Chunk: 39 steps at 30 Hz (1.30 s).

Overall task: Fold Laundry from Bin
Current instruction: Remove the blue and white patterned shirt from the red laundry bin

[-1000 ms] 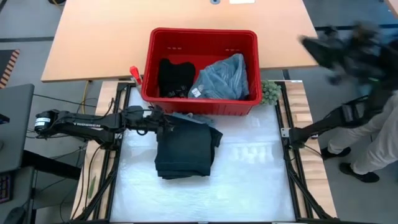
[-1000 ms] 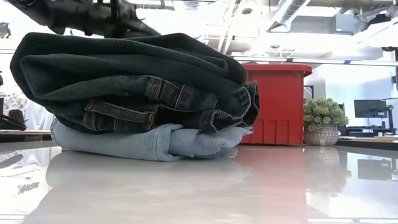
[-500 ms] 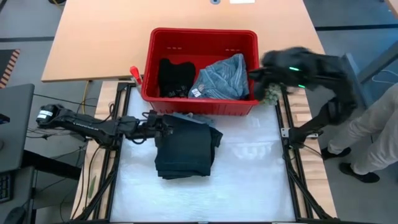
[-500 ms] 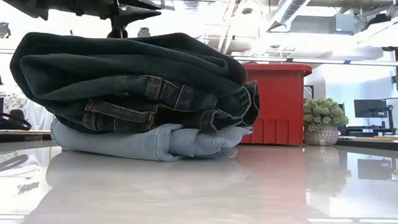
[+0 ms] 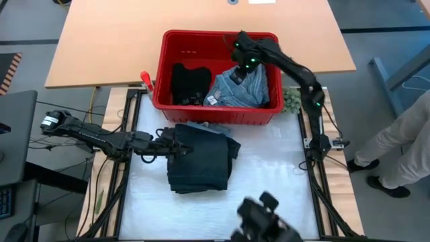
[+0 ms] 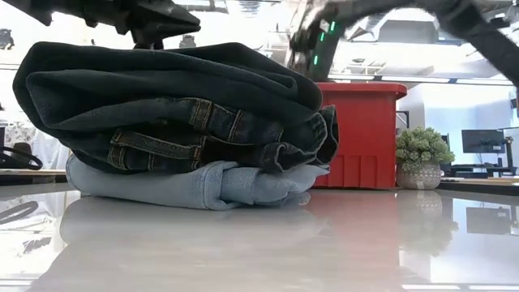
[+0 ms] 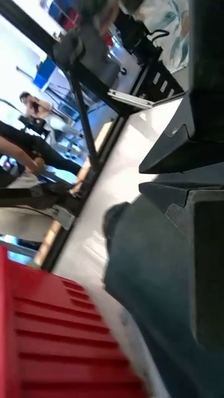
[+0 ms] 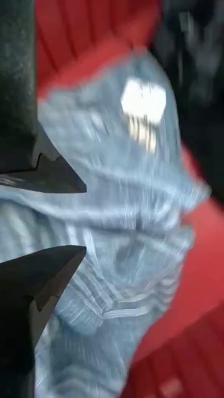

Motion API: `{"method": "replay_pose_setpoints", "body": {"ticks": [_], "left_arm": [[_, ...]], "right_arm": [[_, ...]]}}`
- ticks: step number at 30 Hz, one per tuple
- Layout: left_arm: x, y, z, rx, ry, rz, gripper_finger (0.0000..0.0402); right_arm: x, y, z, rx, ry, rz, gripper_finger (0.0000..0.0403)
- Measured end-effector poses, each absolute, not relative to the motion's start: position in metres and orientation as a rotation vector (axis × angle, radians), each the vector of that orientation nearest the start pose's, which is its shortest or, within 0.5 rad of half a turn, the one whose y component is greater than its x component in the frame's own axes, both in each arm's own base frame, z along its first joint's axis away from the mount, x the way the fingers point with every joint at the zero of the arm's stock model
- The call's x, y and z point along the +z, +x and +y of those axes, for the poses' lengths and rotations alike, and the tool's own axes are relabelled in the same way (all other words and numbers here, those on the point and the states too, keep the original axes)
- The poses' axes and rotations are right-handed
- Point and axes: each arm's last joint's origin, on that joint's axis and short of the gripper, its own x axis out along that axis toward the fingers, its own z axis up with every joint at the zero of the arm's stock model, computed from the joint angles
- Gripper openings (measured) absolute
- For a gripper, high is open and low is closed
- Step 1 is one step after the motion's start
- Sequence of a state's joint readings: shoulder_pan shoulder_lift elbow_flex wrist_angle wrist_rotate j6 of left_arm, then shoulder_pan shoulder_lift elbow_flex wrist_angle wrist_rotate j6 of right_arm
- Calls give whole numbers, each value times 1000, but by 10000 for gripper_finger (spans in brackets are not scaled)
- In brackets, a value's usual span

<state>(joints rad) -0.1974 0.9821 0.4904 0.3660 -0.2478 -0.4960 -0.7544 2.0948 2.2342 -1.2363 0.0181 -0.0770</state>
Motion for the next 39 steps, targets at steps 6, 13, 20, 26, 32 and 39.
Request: {"method": "replay_pose_setpoints", "body": {"ticks": [6,13,20,26,32,39], "left_arm": [[241,209,-33,131,-545,172,20],[240,209,-17,390,-620,85,20],[240,209,2,482,-703,32,20],[241,209,8,507,-680,20,20],[238,209,8,508,-587,79,20],[237,209,7,456,-486,128,20]], "right_arm": [[283,306,-354,-719,462,1073,198],[255,294,-388,-735,506,1045,250],[234,290,-390,-594,674,1057,184],[261,297,-378,-566,571,1003,22],[334,296,-359,-616,458,830,19],[474,267,-284,-552,196,363,19]]}}
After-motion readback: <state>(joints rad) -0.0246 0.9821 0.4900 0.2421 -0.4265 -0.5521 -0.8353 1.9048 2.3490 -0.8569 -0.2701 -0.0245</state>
